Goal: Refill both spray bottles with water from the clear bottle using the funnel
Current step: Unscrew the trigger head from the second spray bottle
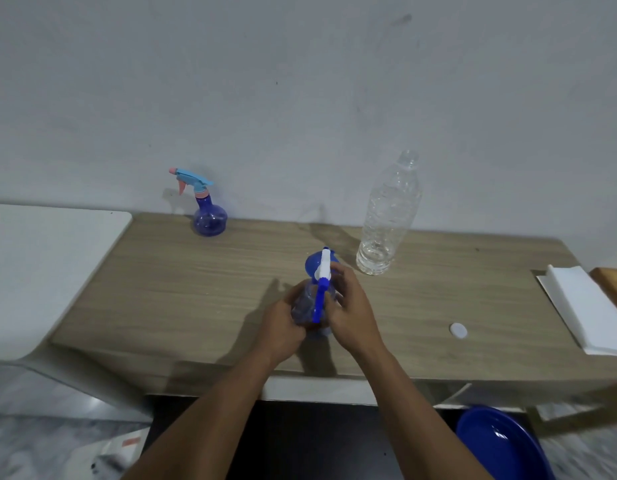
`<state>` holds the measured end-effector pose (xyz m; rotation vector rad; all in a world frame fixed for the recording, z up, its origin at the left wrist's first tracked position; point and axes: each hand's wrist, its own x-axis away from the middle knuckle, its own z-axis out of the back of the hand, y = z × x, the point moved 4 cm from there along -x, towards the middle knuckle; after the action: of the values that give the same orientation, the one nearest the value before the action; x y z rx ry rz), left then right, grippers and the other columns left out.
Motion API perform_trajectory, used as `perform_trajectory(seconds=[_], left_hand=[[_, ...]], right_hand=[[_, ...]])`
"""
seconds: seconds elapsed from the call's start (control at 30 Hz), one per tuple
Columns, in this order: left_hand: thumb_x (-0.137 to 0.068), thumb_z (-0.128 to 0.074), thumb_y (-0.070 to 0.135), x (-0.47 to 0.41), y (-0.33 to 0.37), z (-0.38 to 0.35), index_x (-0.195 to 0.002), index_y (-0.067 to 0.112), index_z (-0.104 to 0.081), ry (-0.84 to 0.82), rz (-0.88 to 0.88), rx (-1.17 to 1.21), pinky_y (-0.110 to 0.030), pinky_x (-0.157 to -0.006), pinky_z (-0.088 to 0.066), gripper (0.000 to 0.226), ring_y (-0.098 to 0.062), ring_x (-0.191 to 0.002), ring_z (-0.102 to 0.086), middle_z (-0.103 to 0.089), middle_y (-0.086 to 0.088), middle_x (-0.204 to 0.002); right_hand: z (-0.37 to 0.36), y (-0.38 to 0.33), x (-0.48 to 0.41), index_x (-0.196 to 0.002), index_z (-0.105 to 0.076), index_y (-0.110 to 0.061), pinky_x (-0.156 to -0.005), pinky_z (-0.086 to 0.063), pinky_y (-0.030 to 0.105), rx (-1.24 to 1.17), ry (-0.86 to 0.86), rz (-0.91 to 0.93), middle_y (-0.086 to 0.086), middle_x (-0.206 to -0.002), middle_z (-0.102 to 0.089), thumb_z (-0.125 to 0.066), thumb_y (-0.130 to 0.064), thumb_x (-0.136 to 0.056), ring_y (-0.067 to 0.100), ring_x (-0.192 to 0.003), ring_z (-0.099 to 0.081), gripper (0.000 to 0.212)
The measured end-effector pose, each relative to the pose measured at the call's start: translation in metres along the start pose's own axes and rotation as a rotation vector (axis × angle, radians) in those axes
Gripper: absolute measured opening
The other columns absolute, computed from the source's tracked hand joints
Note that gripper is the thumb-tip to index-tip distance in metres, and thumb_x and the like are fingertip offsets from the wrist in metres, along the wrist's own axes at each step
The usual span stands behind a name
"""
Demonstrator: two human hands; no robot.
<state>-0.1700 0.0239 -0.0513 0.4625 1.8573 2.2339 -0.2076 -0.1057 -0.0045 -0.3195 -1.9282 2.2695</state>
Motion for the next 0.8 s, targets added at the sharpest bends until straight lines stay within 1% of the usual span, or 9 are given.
perform_trajectory(seconds=[0.07, 0.13, 0.2, 0.3, 0.4, 0.57, 0.7, 0.77, 0.8], left_hand=[[-0.077, -0.075, -0.008, 0.001, 0.002, 0.000, -0.119, 0.046, -0.061, 0.003, -0.015, -0.034, -0.031, -0.086, -0.058, 0.070, -0.013, -0.102, -0.072, -0.076, 0.009, -0.107], [-0.079, -0.074, -0.009, 0.001, 0.001, 0.000, -0.120, 0.038, -0.061, -0.005, 0.002, -0.009, -0.021, -0.080, -0.056, 0.063, -0.011, -0.101, -0.071, -0.075, 0.009, -0.107], [-0.079, -0.075, -0.009, 0.003, -0.001, -0.001, -0.116, 0.035, -0.061, -0.002, 0.014, -0.009, -0.014, -0.075, -0.054, 0.059, -0.012, -0.101, -0.071, -0.074, 0.011, -0.103], [-0.079, -0.077, -0.008, 0.007, -0.001, -0.003, -0.118, 0.038, -0.062, 0.009, 0.020, 0.045, -0.018, -0.071, -0.055, 0.063, -0.011, -0.094, -0.073, -0.076, 0.007, -0.103], [-0.083, -0.077, -0.001, 0.001, 0.010, -0.003, -0.122, 0.040, -0.062, 0.019, 0.022, 0.058, -0.021, -0.073, -0.056, 0.059, -0.011, -0.095, -0.072, -0.076, 0.007, -0.104], [-0.083, -0.079, 0.005, -0.003, 0.015, -0.002, -0.107, 0.060, -0.063, 0.043, 0.021, 0.062, -0.026, -0.081, -0.058, 0.062, -0.009, -0.100, -0.070, -0.074, 0.017, -0.106], [-0.085, -0.078, 0.010, 0.004, 0.004, -0.003, -0.101, 0.072, -0.058, 0.031, 0.051, 0.044, -0.030, -0.089, -0.057, 0.067, -0.003, -0.102, -0.068, -0.071, 0.025, -0.106], [-0.085, -0.076, 0.005, 0.006, 0.004, -0.002, -0.105, 0.067, -0.061, 0.028, 0.038, 0.028, -0.025, -0.082, -0.058, 0.067, -0.001, -0.098, -0.069, -0.073, 0.023, -0.104], [-0.085, -0.076, 0.001, 0.006, 0.005, -0.002, -0.113, 0.057, -0.063, 0.029, 0.036, 0.036, -0.023, -0.077, -0.058, 0.064, -0.002, -0.096, -0.070, -0.074, 0.017, -0.103]], right_hand=[[0.000, -0.001, -0.001, -0.118, -0.054, -0.030, -0.092, -0.056, 0.039, 0.004, 0.029, 0.005, -0.005, -0.115, -0.070, -0.069, -0.014, -0.092, 0.011, -0.107, -0.068, 0.034], [0.000, -0.001, -0.002, -0.113, -0.058, -0.027, -0.093, -0.055, 0.041, 0.043, 0.015, 0.018, -0.008, -0.110, -0.070, -0.066, -0.014, -0.095, 0.009, -0.105, -0.067, 0.024], [0.000, 0.001, 0.001, -0.119, -0.060, -0.025, -0.095, -0.055, 0.043, 0.046, 0.000, 0.016, -0.009, -0.112, -0.070, -0.066, -0.015, -0.095, 0.008, -0.107, -0.066, 0.026], [0.001, -0.001, 0.010, -0.133, -0.052, -0.030, -0.102, -0.052, 0.036, 0.031, 0.071, 0.039, -0.014, -0.127, -0.066, -0.071, -0.012, -0.093, 0.004, -0.121, -0.061, 0.048], [0.005, -0.013, 0.008, -0.147, -0.043, -0.033, -0.099, -0.051, 0.023, 0.058, 0.137, 0.096, -0.017, -0.129, -0.065, -0.068, -0.009, -0.094, -0.001, -0.121, -0.060, 0.063], [0.007, -0.029, 0.002, -0.137, -0.060, -0.030, -0.091, -0.045, 0.010, 0.105, 0.176, 0.188, -0.011, -0.126, -0.067, -0.063, 0.000, -0.093, 0.000, -0.113, -0.062, 0.053], [0.007, -0.020, 0.007, -0.136, -0.062, -0.032, -0.085, -0.048, 0.013, 0.122, 0.171, 0.169, -0.013, -0.120, -0.070, -0.068, -0.001, -0.092, 0.000, -0.106, -0.066, 0.054], [0.006, -0.018, 0.007, -0.139, -0.056, -0.033, -0.082, -0.050, 0.012, 0.098, 0.163, 0.133, -0.015, -0.116, -0.071, -0.068, -0.004, -0.093, -0.001, -0.104, -0.066, 0.056], [0.006, -0.020, 0.007, -0.139, -0.053, -0.033, -0.084, -0.049, 0.011, 0.080, 0.166, 0.118, -0.015, -0.117, -0.070, -0.069, -0.005, -0.093, -0.002, -0.106, -0.066, 0.056]])
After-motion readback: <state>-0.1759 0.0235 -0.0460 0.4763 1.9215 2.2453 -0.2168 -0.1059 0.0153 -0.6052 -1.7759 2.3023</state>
